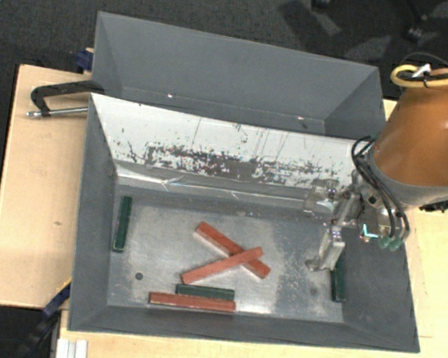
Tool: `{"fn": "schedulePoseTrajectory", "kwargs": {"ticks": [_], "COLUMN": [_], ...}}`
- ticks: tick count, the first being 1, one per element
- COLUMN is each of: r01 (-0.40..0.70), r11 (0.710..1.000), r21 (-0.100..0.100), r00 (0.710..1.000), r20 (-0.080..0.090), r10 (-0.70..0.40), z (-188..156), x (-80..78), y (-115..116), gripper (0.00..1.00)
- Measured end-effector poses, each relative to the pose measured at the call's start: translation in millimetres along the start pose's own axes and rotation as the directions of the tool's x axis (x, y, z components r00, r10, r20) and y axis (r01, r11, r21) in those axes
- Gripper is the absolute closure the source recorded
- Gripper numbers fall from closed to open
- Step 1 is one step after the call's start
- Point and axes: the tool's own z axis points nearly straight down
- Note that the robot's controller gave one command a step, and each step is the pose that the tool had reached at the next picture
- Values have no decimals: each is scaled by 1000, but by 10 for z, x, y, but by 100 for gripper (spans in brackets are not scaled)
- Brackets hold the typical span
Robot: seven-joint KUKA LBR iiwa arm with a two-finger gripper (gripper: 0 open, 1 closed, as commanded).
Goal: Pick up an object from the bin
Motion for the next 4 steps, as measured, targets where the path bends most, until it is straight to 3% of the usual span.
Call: {"fn": "schedulePoseTrajectory", "kwargs": {"ticks": [1,2,3,4], "r01": [21,-21,-129,-333], "r11": [1000,1000,992,943], "r21": [-2,0,-2,-1], "r00": [1000,1000,992,943], "r20": [0,12,11,3], "r10": [-21,21,129,333], "z": [1676,1317,1334,1645], "x": [-165,-85,-114,-36], "y": [880,738,738,687], "gripper": [0,0,0,0]}}
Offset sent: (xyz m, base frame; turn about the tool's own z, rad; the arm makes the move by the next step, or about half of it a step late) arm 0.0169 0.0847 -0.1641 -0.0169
